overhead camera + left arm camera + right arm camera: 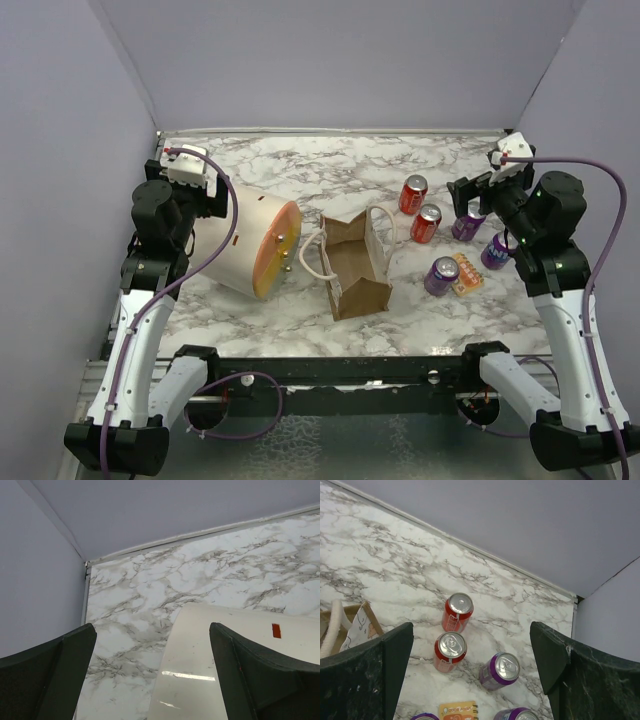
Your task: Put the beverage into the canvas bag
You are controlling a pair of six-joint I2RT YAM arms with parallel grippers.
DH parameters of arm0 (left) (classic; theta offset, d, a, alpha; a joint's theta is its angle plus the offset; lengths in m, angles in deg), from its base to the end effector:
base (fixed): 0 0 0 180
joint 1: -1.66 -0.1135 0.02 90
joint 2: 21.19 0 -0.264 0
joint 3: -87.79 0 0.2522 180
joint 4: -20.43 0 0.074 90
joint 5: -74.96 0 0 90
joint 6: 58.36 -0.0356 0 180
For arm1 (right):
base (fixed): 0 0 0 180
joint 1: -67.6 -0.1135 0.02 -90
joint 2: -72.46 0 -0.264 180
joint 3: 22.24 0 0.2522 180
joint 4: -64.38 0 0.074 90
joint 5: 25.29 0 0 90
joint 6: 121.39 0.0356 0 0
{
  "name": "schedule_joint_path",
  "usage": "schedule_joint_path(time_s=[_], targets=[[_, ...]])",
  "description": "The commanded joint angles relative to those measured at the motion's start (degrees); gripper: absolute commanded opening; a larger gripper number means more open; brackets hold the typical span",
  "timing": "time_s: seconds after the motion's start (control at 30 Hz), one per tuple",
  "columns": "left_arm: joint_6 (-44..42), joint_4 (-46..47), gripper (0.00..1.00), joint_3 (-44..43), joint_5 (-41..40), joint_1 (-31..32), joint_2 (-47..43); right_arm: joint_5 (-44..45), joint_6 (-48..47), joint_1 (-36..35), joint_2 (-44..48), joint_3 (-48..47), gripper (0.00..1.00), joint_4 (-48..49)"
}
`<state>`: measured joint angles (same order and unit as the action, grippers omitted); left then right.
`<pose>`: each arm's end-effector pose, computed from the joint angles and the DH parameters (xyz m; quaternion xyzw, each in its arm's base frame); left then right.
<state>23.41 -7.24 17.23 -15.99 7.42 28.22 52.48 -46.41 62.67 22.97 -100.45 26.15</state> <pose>0.1914 -0.0187 0.3925 0.0854 0.7413 0.0205 0.6654 0.1757 0.0227 0.4174 -0.1992 0.7356 0.0245 0.6470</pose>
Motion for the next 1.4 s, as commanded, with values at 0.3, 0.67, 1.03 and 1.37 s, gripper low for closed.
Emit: schedule_joint_path(time_s=[0.3, 0.67, 1.03, 1.37], targets=[[1.6, 3.4, 0.99, -2.6, 0.8, 0.1, -0.2, -3.8, -0.9, -0.5, -1.0, -2.2, 0.99, -1.1], [0.8, 1.4, 0.99, -4.4, 7.1, 0.1, 0.9, -6.9, -4.1, -0.5, -3.6, -4.6, 0.99, -8.5], [-0.7, -0.4, 0.99, -5.8, 13.9, 0.1, 3.2, -7.6, -8.7, -0.5, -5.8, -0.6, 0.99, -16.2], [-2.7, -2.3, 0.99, -8.2, 15.6, 0.5, 5.1, -5.3, -12.9, -0.5, -7.1, 2.7, 0.99, -21.3]])
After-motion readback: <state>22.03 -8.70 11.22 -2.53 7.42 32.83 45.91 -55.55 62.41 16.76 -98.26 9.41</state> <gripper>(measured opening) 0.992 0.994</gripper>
